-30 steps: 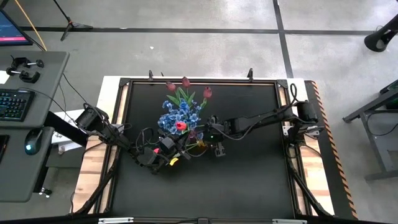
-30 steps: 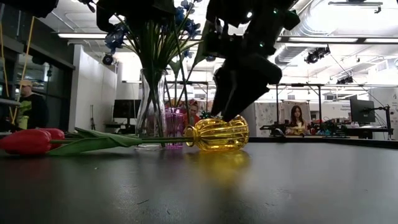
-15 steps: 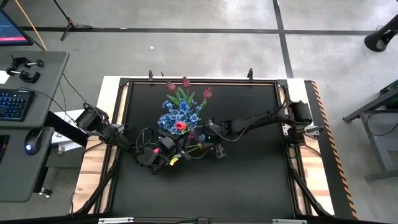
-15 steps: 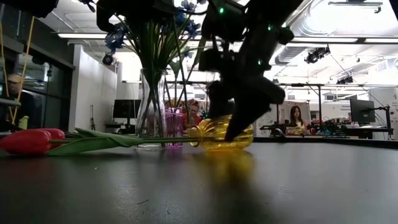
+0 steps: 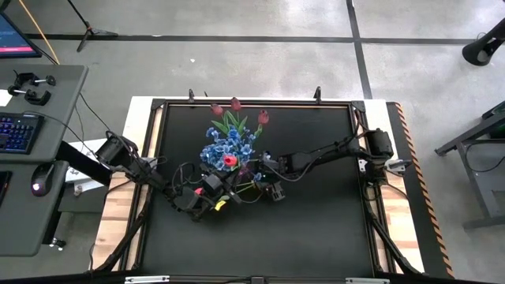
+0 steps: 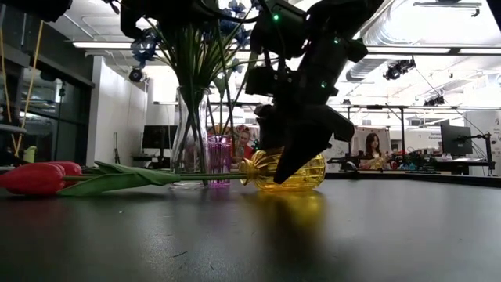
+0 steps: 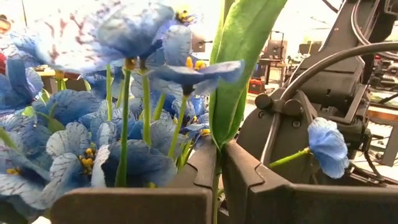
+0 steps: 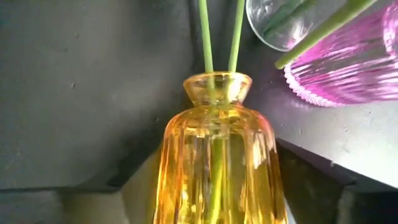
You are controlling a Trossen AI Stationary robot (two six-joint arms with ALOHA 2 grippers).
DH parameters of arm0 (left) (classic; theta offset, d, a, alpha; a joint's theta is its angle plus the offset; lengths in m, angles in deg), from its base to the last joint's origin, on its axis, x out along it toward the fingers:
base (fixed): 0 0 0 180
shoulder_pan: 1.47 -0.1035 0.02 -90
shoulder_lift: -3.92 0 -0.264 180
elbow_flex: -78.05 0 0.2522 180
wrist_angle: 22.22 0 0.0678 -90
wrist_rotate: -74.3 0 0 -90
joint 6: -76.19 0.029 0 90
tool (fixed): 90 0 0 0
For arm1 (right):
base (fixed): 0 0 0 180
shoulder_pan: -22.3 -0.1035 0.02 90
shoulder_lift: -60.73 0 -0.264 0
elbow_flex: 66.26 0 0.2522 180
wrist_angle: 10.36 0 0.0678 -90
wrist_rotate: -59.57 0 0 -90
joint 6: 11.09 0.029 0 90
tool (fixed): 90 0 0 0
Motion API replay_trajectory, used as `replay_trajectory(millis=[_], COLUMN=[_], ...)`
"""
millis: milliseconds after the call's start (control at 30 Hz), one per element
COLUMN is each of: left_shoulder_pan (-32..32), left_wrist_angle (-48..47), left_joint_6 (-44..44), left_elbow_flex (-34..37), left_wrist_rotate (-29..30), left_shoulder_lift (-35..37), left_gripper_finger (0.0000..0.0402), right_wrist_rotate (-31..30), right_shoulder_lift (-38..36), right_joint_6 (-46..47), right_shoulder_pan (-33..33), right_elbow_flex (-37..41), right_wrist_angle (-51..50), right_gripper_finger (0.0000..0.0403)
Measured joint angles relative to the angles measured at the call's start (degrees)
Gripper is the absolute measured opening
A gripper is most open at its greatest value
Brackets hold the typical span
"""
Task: Sort flowers into vase by color
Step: Put the red flower into the yellow vase
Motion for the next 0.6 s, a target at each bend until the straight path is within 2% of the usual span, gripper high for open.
replay_trajectory(millis=[100, 133, 600], left_shoulder_pan=[0.68, 0.88, 5.78], left_wrist_angle=[0.02, 0.04, 0.48], left_joint_6=[0.39, 0.39, -0.11], left_elbow_flex=[0.02, 0.00, 0.00], left_wrist_rotate=[1.34, 1.78, 4.03], left_shoulder_lift=[0.00, 0.00, 0.37], left_gripper_finger=[0.0000, 0.0000, 0.0000], right_wrist_rotate=[0.06, 0.17, 0.61], right_shoulder_lift=[0.00, 0.00, 0.00], right_joint_6=[-0.17, -0.19, -1.08], right_shoulder_pan=[0.00, 0.00, 0.35], right_elbow_flex=[-0.05, -0.06, -0.08], right_wrist_angle=[0.39, 0.43, 0.21], right_gripper_finger=[0.0234, 0.0229, 0.0229])
